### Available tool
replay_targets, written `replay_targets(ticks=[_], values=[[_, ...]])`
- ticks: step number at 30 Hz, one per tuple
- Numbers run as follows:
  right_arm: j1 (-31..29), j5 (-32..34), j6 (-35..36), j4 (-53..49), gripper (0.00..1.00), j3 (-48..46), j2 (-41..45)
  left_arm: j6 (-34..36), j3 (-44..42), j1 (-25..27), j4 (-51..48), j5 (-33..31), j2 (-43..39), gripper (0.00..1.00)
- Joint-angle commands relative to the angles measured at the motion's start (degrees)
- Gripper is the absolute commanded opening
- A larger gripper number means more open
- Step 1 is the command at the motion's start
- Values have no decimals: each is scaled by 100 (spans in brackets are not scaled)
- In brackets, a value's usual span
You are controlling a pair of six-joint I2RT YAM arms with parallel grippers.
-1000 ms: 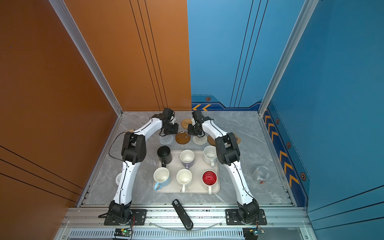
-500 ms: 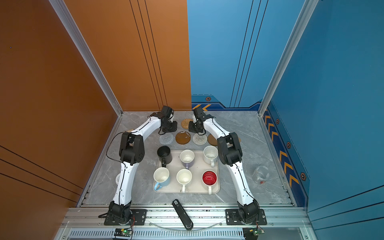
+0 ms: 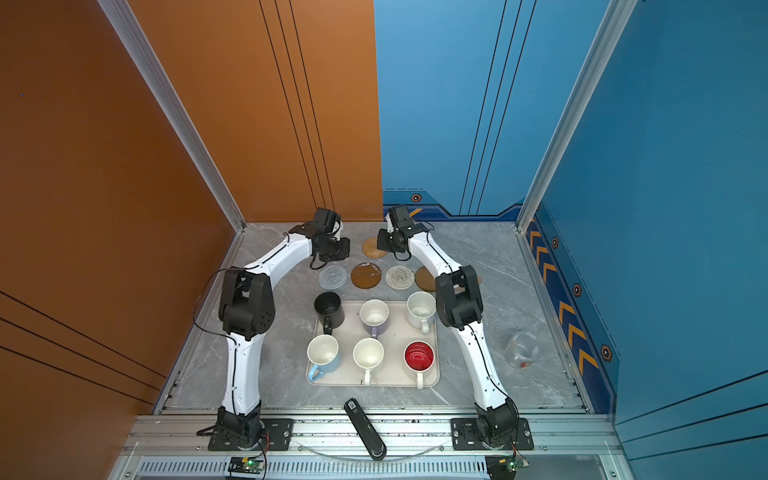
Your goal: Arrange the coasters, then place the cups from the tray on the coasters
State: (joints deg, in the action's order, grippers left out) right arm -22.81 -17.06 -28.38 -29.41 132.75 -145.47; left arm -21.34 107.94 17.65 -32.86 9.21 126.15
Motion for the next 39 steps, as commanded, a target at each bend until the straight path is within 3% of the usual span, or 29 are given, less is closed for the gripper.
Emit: replay_targets(ticks=[1, 15, 39], values=[[73, 40, -243, 187, 12, 364, -370, -120, -286, -12, 364, 54, -406, 1], [187, -40, -679, 559, 13, 534, -863, -177, -896, 2, 690, 111, -925, 1], [-74, -919, -982, 457, 13, 1186, -1573, -239, -1331, -48, 825, 90, -1205, 2]])
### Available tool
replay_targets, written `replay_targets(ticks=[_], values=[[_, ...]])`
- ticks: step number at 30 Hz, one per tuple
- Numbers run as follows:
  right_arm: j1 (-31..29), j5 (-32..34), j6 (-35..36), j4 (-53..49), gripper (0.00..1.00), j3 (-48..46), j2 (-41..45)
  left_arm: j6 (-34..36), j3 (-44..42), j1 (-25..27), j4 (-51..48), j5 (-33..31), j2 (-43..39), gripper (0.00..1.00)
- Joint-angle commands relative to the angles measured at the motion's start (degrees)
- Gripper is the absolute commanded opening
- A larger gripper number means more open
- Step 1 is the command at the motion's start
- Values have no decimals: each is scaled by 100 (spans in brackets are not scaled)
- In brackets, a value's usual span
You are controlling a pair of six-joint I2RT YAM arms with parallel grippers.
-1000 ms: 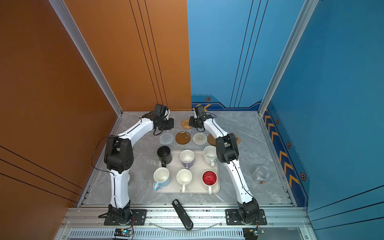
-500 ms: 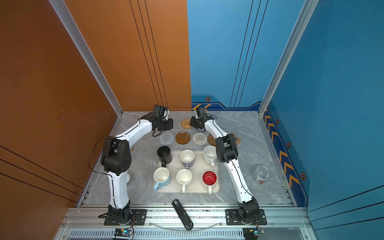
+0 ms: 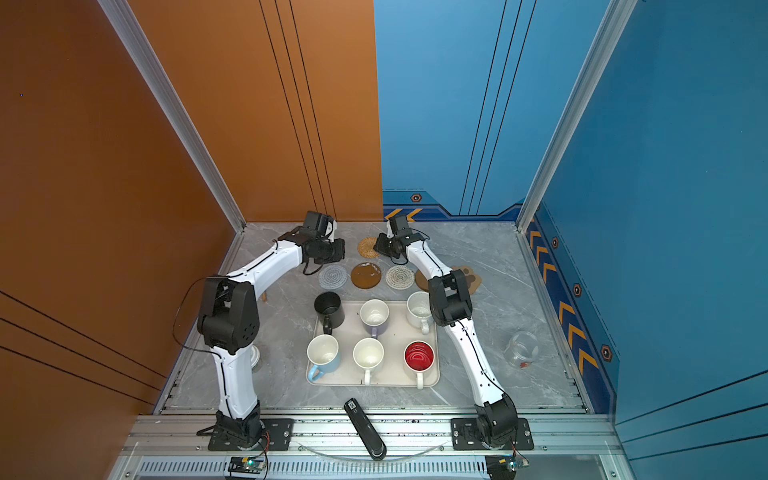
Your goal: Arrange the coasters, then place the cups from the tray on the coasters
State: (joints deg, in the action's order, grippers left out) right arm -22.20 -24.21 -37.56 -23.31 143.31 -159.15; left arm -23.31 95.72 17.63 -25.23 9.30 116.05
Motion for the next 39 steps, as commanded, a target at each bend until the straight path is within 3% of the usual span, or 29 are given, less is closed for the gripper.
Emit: replay_targets(ticks=[1, 39], values=[[-151, -222, -75, -152, 13, 153, -236, -42, -131, -44, 75, 85, -203, 2], [-711, -1022, -508, 297, 16, 551, -661, -221, -670, -307, 366, 203, -206, 1]])
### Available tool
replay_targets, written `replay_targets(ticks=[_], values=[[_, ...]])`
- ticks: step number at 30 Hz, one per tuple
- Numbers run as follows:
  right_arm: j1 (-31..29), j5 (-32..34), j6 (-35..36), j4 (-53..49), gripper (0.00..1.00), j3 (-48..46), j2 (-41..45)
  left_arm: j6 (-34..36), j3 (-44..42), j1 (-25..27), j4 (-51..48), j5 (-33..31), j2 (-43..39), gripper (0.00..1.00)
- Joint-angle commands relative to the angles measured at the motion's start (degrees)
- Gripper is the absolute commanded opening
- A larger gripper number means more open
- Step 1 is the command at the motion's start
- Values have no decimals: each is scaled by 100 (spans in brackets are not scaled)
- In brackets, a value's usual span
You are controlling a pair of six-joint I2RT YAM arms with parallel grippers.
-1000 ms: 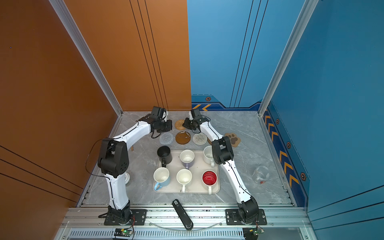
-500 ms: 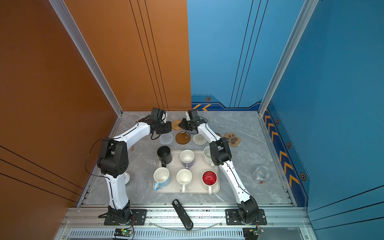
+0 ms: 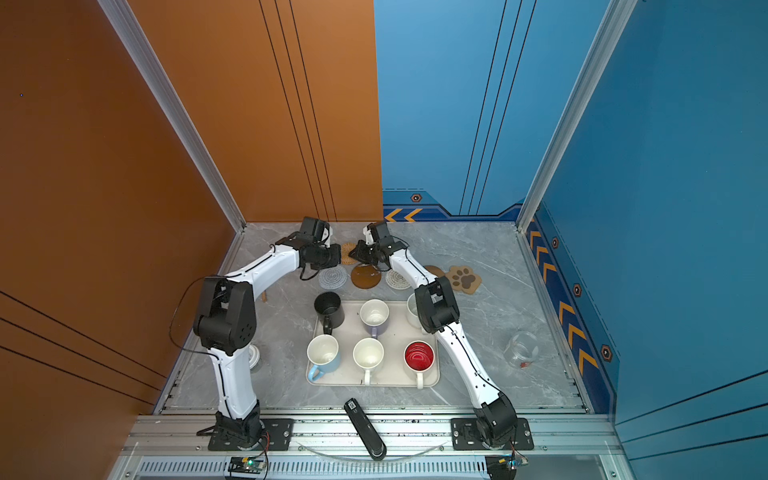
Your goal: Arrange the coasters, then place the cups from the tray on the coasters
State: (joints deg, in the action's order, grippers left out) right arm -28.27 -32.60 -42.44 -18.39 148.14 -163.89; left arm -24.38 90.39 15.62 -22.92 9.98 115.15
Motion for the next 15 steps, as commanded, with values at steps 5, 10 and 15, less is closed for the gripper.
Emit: replay_targets(ticks=[5, 10, 15], values=[[-92, -155, 14, -183, 16, 66, -119, -133, -180, -145, 191, 136, -90, 1], [-4, -58, 29, -4, 18, -12, 141, -137, -87, -149, 215, 118, -24, 1], [132, -236, -646, 1506, 24, -768, 621, -188, 114, -147, 226, 158, 95, 1]])
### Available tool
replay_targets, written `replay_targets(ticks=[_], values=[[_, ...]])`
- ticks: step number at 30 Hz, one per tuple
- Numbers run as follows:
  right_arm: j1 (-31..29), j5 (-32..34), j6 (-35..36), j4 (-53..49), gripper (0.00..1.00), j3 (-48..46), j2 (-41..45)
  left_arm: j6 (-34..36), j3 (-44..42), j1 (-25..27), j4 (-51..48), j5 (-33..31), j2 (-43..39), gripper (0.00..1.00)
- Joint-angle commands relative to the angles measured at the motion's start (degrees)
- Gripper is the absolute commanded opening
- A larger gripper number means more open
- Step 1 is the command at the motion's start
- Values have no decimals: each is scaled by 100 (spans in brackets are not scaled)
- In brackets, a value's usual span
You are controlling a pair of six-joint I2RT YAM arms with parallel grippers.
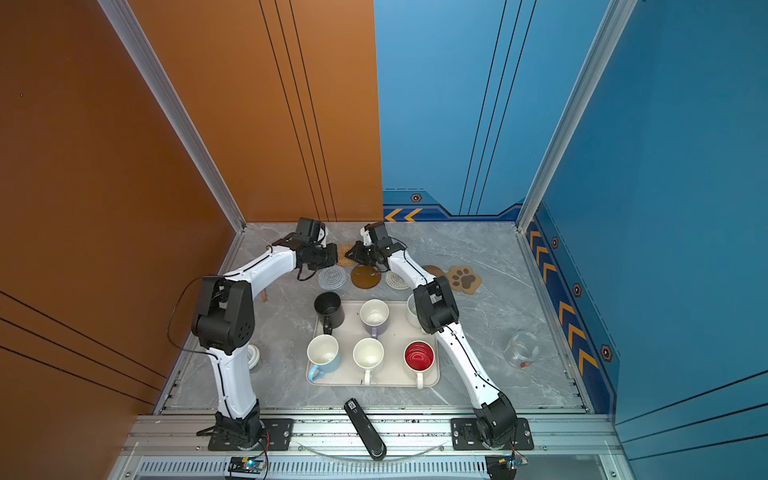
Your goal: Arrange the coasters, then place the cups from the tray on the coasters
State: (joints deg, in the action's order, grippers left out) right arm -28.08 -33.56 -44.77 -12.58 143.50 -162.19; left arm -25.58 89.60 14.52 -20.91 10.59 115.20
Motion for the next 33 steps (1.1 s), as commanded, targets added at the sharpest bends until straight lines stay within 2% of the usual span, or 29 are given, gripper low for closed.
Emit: replay_targets(ticks=[1, 9, 14, 22, 27, 30, 33], values=[[131, -186, -548, 1229, 24, -434, 529, -83, 223, -38, 33, 101, 108, 1], [227, -504, -1189, 2969, 29, -1345, 1211, -8, 494, -47, 43, 108, 321, 0], [363, -552, -1122, 3215, 27, -2303, 1928, 172, 1185, -87, -317, 109, 803, 0], [630, -112, 189, 1583, 25, -3486, 3380, 449, 2924, -91, -1176, 211, 1891, 1], [728, 678, 1091, 157, 22, -4359, 4290, 723, 4097, -64, -1862, 312, 2646, 2], [824, 787, 1224, -360, 19, -4906, 4882, 858, 4504, -33, -2161, 338, 2955, 3], [826, 1257, 1366, -506, 14, -5687, 5488, 897, 4613, -5, -2194, 273, 3102, 4]])
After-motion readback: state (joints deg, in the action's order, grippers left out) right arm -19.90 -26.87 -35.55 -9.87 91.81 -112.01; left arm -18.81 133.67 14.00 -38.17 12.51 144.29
